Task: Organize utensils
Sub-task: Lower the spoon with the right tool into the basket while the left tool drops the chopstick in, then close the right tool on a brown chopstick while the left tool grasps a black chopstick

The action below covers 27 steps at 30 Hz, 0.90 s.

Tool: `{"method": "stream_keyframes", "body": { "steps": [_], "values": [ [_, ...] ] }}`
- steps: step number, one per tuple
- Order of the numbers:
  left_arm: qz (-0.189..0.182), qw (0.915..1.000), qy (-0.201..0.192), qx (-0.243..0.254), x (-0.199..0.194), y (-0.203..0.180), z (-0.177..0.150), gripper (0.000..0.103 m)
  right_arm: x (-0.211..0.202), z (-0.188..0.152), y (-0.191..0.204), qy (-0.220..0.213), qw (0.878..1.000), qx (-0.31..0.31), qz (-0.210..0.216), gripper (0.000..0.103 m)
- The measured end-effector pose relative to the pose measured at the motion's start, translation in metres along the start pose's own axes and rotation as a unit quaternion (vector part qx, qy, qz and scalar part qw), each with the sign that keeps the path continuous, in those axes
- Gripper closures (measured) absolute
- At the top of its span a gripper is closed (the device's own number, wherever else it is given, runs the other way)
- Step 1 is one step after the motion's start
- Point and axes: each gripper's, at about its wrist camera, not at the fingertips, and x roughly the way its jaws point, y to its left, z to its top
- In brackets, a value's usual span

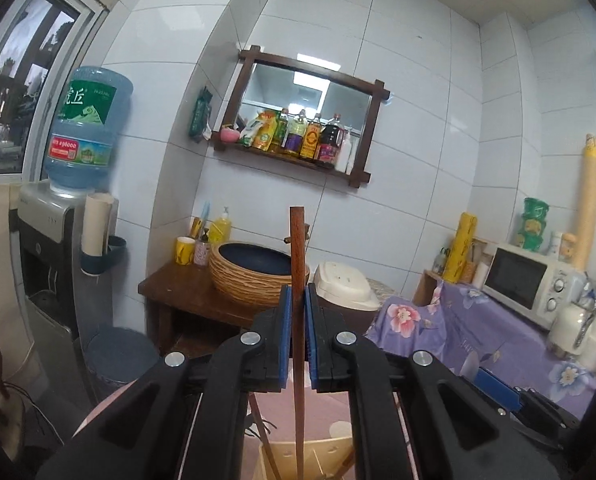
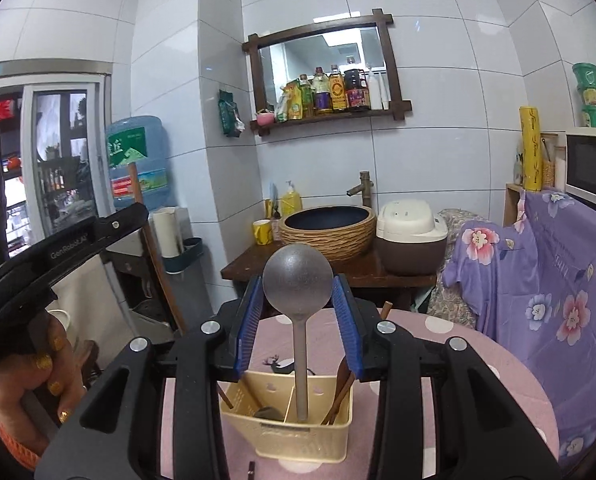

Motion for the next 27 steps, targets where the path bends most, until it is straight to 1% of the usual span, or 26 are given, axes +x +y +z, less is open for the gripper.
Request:
{"method": "stream_keyframes", "body": {
  "steps": [2, 5, 8, 11, 15, 18, 20, 24, 27],
  "values": [
    [0.013, 0.9999, 0.000, 0.009, 0.011, -0.001, -0.014, 0.095, 0.016, -0.011, -0.001, 0.006, 1.000, -0.003, -0.013, 0.066],
    [0.018, 0.9997, 0.018, 0.007, 0.024, 0.002, -0.036, 0.095, 0.034, -0.035, -0.005, 0.021, 0.999, 0.000, -0.027, 0.066],
    [0.023, 0.9992, 0.032, 0.004, 0.029, 0.007, -0.060, 0.095, 0.044, -0.059, -0.007, 0.035, 0.999, -0.001, -0.038, 0.066],
    [0.021, 0.9985, 0.051, 0.002, 0.029, 0.010, -0.082, 0.095, 0.050, -0.080, -0.007, 0.049, 0.998, -0.004, -0.041, 0.066],
    [0.021, 0.9971, 0.073, 0.002, 0.031, 0.011, -0.101, 0.095, 0.055, -0.102, -0.007, 0.064, 0.997, -0.009, -0.046, 0.066],
    [0.024, 0.9956, 0.091, 0.004, 0.036, 0.013, -0.112, 0.095, 0.062, -0.115, -0.010, 0.078, 0.996, -0.003, -0.050, 0.066],
    [0.025, 0.9948, 0.099, 0.004, 0.039, 0.014, -0.118, 0.095, 0.063, -0.120, -0.011, 0.079, 0.995, -0.004, -0.053, 0.066],
    [0.024, 0.9947, 0.100, 0.009, 0.036, 0.013, -0.120, 0.095, 0.063, -0.123, -0.011, 0.086, 0.995, -0.004, -0.051, 0.066],
    [0.018, 0.9944, 0.104, 0.009, 0.030, 0.013, -0.119, 0.095, 0.059, -0.123, -0.014, 0.085, 0.995, 0.004, -0.050, 0.062]
  ]
}}
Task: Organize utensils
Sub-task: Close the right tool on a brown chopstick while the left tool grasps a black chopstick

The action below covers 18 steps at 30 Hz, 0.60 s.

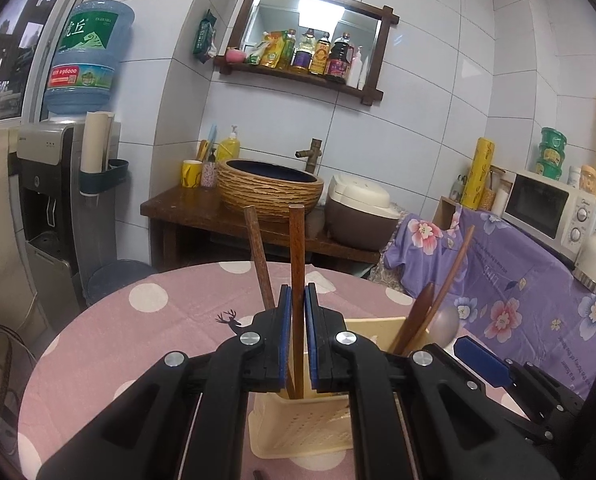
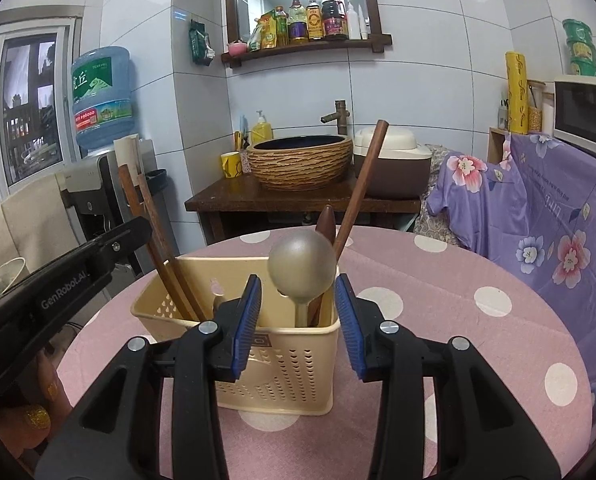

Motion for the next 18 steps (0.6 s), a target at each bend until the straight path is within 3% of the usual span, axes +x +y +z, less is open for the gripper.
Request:
{"method": "stream_keyframes", "body": {
  "steps": [2, 3, 4, 6, 11, 18],
  "values": [
    [-0.003, 1.0000, 0.007, -0.003, -0.006, 0.001, -0.002, 0.091, -0.007, -0.001, -0.003, 0.004, 1.000, 0.006, 0.002, 0.058],
    [-0.005, 0.9999, 0.011, -0.005, -0.010, 0.003, -0.003, 0.082, -0.014, -0.002, -0.005, 0.004, 1.000, 0.009, 0.007, 0.055],
    [-0.006, 0.9998, 0.018, -0.010, -0.016, 0.006, -0.005, 0.066, -0.019, -0.004, -0.008, 0.004, 1.000, 0.011, 0.010, 0.055],
    [-0.010, 0.9991, 0.034, -0.023, -0.025, 0.012, -0.013, 0.047, -0.032, -0.008, -0.014, 0.008, 1.000, 0.012, 0.012, 0.054],
    [-0.001, 0.9946, 0.096, -0.040, -0.046, 0.029, -0.046, 0.040, -0.063, -0.031, -0.045, 0.044, 0.999, 0.020, 0.000, 0.054],
    [0.026, 0.9846, 0.170, -0.032, -0.062, 0.043, -0.103, 0.038, -0.090, -0.085, -0.116, 0.100, 0.989, 0.052, -0.095, 0.054]
  ]
}}
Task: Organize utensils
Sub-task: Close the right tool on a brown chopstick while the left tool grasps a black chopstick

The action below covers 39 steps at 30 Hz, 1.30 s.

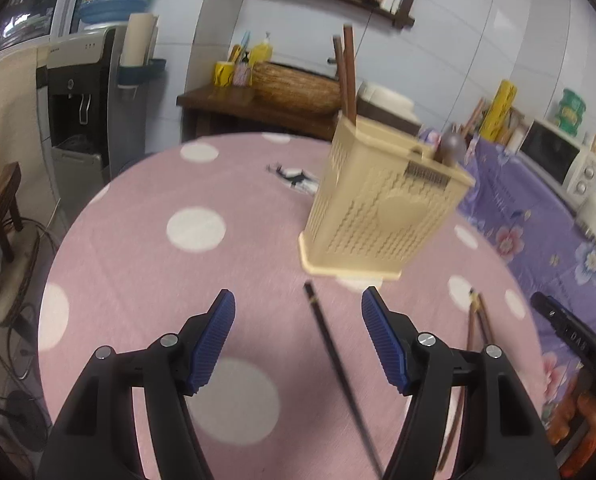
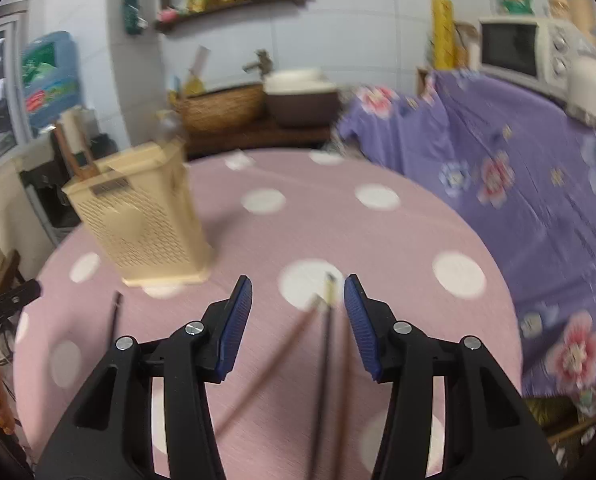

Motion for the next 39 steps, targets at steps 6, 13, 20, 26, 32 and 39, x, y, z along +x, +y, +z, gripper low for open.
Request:
{"method": "stream_keyframes", "body": {
  "steps": [6, 13, 20, 26, 32, 39],
  "values": [
    [0.002, 0.9991, 0.037, 0.019, 0.015, -0.008, -0.015, 0.038, 0.021, -0.033, -0.039, 0.068, 0.997, 0.025, -0.014, 0.057],
    [0.004, 0.9961, 0.073, 0.048, 0.036, -0.021, -0.023, 0.041, 0.042, -0.037, -0.029, 0.097, 0.995, 0.011, 0.003, 0.065],
    [0.006, 0.9937, 0.102, 0.046, 0.055, -0.022, -0.021, 0.047, 0.072, -0.030, -0.027, 0.124, 0.992, 0.000, 0.002, 0.076],
    [0.016, 0.9930, 0.108, 0.046, 0.068, -0.030, -0.018, 0.052, 0.086, -0.022, -0.036, 0.134, 0.991, 0.016, 0.005, 0.076],
    [0.041, 0.9917, 0.110, 0.052, 0.084, -0.034, -0.018, 0.062, 0.099, -0.017, -0.032, 0.132, 0.991, 0.007, -0.001, 0.080],
    [0.066, 0.9911, 0.103, 0.051, 0.095, -0.037, -0.011, 0.080, 0.116, -0.006, -0.029, 0.125, 0.992, 0.001, -0.006, 0.083]
  ]
}}
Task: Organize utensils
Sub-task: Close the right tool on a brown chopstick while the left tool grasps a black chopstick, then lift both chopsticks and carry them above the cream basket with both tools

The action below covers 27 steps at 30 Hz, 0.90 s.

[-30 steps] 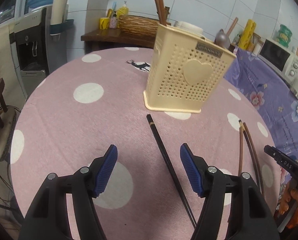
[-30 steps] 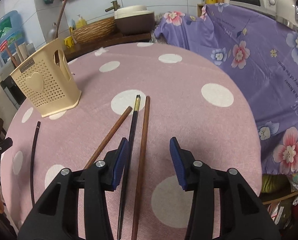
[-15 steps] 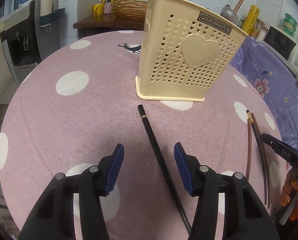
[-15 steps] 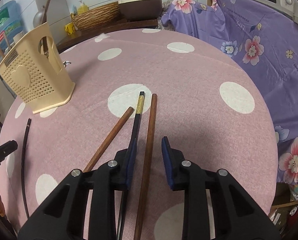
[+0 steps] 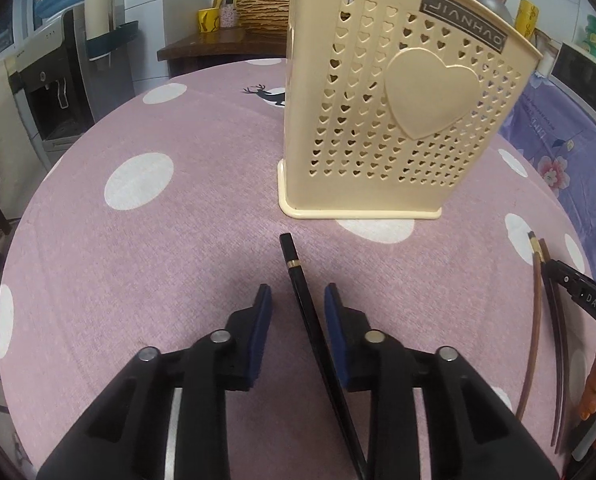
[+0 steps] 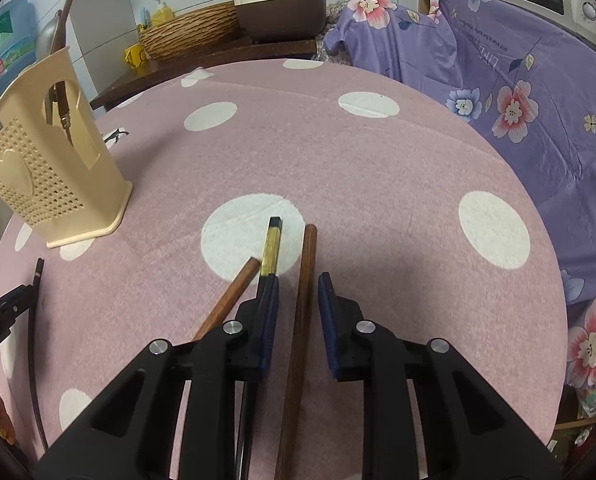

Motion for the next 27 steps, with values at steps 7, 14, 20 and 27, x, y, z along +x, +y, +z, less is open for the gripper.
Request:
{"method": "stream_keyframes", "body": {
  "steps": [7, 14, 20, 27],
  "values": [
    [0.013, 0.9999, -0.002, 0.003, 0.002, -0.004, 0.002, 0.088, 0.002, 0.002, 0.006, -0.006, 1.000, -0.009, -0.020, 0.086],
    [0.017, 0.9997, 0.002, 0.016, 0.000, -0.012, -0.003, 0.092, 0.002, 0.001, 0.009, -0.008, 0.999, -0.013, -0.030, 0.089],
    [0.015, 0.9998, 0.002, 0.014, 0.001, -0.013, 0.000, 0.093, 0.002, 0.001, 0.005, -0.011, 1.000, -0.002, -0.021, 0.094],
    [0.006, 1.0000, 0.000, 0.007, 0.002, -0.010, 0.001, 0.095, 0.001, 0.001, 0.000, -0.012, 1.000, 0.014, 0.007, 0.095]
  ]
}}
